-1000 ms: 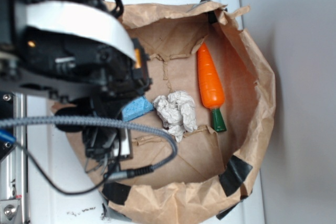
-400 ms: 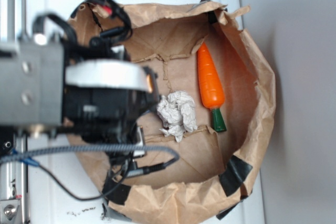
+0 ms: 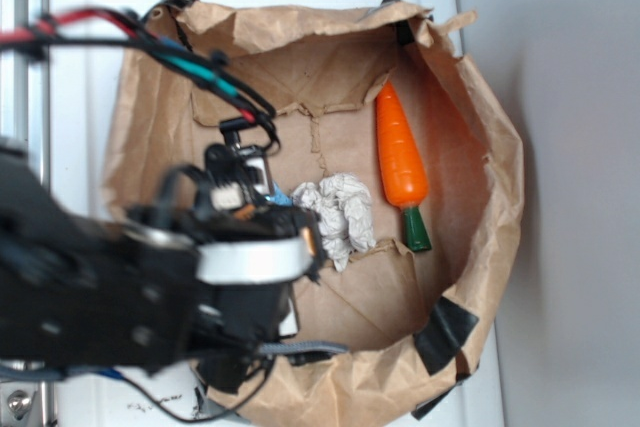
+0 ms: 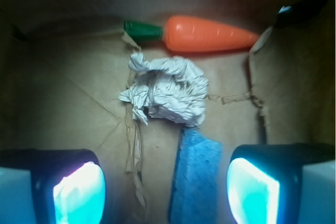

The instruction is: Grab the white paper.

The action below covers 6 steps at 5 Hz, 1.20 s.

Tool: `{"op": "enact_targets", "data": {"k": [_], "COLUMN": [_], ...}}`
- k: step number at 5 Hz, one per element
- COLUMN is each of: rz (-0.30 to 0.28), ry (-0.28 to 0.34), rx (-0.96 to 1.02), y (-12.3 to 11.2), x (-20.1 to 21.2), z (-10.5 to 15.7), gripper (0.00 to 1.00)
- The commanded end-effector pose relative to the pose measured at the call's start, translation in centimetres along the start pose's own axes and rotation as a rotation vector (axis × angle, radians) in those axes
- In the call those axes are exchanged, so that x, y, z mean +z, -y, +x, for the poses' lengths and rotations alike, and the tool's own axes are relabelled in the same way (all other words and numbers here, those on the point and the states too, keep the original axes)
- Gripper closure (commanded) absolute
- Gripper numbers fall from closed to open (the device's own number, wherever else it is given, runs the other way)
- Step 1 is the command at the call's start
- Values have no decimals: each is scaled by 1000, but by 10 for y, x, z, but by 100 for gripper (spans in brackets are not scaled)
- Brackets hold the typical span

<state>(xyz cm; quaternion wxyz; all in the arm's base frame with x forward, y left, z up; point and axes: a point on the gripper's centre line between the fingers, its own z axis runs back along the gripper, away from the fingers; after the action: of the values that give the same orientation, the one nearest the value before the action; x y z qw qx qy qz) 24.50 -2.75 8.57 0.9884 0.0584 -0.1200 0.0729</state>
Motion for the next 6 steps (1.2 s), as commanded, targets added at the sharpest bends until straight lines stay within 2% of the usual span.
{"op": "enact_targets", "data": {"k": [1,2,3,5,6], "rz": [-54,-24,22,-63,-100], "ry": [5,42,43,109,104], "rx": [23,41,93,70,69], "y": [10,9,8,-2,-7], "x": [-11,-29,-44,-16,-5], "z": [51,58,60,48,46], "gripper": [0,0,100,100,100]}}
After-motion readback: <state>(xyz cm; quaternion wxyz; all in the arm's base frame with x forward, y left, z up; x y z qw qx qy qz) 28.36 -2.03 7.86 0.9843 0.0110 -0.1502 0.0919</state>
